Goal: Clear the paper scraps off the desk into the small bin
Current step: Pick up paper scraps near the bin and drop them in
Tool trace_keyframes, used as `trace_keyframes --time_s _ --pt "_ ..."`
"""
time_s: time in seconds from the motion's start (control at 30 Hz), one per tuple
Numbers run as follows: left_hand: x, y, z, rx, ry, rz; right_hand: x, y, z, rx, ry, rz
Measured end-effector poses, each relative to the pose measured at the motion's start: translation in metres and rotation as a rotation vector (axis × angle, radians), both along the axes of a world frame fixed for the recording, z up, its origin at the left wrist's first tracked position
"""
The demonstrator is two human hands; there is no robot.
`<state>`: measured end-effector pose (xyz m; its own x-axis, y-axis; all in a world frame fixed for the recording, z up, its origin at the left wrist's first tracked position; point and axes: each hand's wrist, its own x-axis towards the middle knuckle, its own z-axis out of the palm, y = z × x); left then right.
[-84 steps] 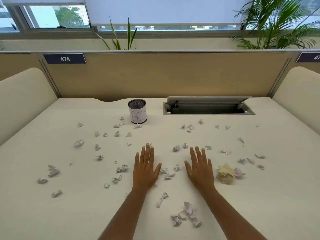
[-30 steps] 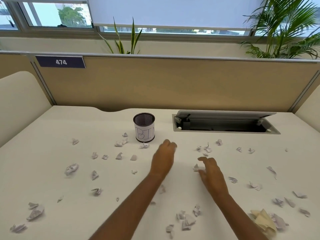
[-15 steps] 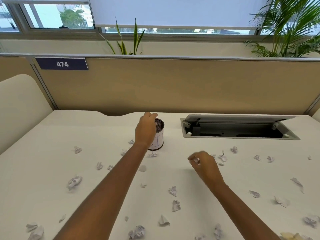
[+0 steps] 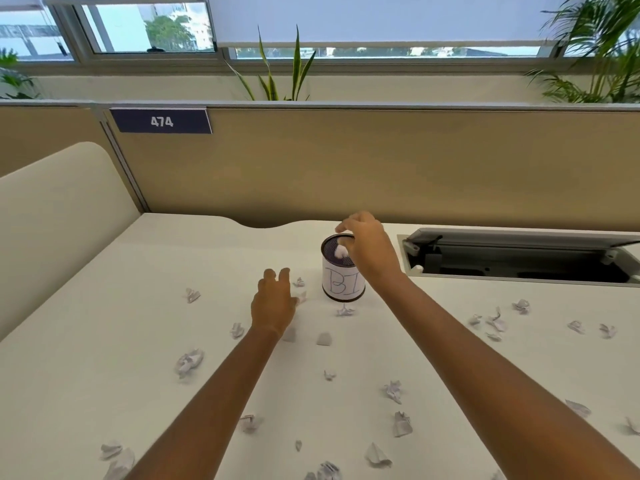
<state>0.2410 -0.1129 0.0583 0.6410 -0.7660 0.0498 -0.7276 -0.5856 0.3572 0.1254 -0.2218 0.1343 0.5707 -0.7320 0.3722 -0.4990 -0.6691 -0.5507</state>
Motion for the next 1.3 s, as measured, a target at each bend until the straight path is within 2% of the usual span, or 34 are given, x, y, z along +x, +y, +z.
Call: trace_keyframes --time_s 0.1,0.17,0.27,0.4,0.53,0.67,0.87,0.93,1.03,1.1,1.17,1.23,1.3 --pt "0.008 0.002 -0.007 0.066 0.053 -0.067 -0.009 0.017 -0.012 -0.132 -0.129 -0.023" --pt "0.011 0.000 -0.010 0.089 0.095 -0.108 -0.018 0.032 -0.029 -0.179 -0.135 -0.004" --pt "0.014 -0.005 -0.014 0.094 0.107 -0.143 -0.029 0.049 -0.063 -0.164 -0.010 0.024" --pt "0.016 -0.016 -0.015 0.087 0.131 -0.153 -0.033 0.060 -0.098 0.033 0.215 0.010" --pt "0.018 -0.026 -0.014 0.095 0.185 -0.157 -0.027 0.067 -0.106 0.172 0.337 0.054" --pt "0.018 -0.029 -0.018 0.085 0.132 -0.147 -0.021 0.073 -0.104 0.188 0.383 0.105" --pt "0.014 -0.029 -0.024 -0.023 0.063 -0.120 -0.029 0.072 -0.101 0.073 0.405 0.159" --pt "0.012 -0.027 -0.024 -0.038 0.059 -0.113 -0.031 0.066 -0.093 0.094 0.358 0.142" --pt "0.012 -0.026 -0.025 -0.042 0.054 -0.113 -0.030 0.056 -0.067 0.136 0.110 0.095" --pt "0.012 -0.024 -0.025 -0.071 0.074 -0.104 -0.025 0.045 -0.043 0.102 -0.069 0.044" --pt "0.012 -0.022 -0.025 -0.131 0.141 -0.071 -0.018 0.031 -0.022 0.033 -0.166 -0.002" --pt "0.011 -0.020 -0.019 -0.239 0.249 -0.009 -0.010 0.016 -0.009 -0.010 -0.170 -0.030" --pt "0.010 -0.021 -0.006 -0.365 0.325 0.041 -0.005 0.003 -0.004 0.010 -0.074 -0.042"
